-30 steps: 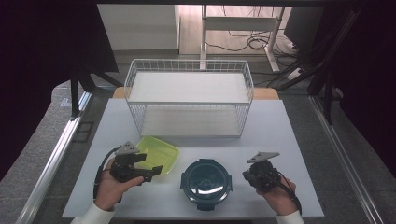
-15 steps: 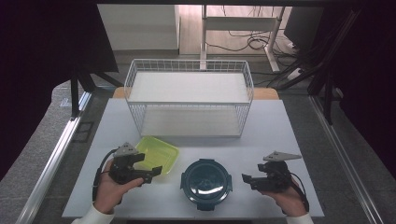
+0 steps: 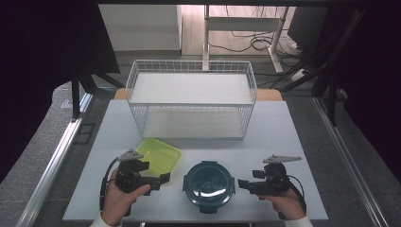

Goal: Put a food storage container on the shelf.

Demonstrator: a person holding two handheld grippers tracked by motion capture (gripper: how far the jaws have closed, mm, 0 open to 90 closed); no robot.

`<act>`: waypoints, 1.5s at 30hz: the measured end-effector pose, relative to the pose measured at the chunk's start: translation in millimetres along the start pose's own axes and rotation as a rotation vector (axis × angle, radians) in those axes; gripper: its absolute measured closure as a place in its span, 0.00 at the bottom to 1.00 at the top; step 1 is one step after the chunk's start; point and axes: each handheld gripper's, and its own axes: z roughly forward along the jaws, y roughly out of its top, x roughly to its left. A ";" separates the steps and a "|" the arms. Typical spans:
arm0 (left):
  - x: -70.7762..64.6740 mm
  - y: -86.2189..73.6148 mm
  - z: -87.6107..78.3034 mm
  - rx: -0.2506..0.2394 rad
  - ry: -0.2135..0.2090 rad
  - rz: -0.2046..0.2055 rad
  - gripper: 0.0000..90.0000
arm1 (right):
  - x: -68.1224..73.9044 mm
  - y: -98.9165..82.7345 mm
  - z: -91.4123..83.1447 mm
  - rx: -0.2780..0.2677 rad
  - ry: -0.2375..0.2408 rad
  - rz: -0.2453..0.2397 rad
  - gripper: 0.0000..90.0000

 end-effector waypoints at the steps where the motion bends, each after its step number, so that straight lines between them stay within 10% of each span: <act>1: 0.0 0.0 0.0 0.000 0.000 0.000 0.05 | 0.0 0.0 0.0 0.000 0.000 0.000 0.22; 12: -31.9 -12.6 28.8 0.103 -0.069 -0.024 0.09 | 4.9 -9.2 1.6 -0.001 0.023 0.018 0.21; 45: -30.5 -30.1 76.0 0.122 -0.218 -0.214 0.12 | 6.2 -13.9 28.9 0.003 0.142 0.156 0.17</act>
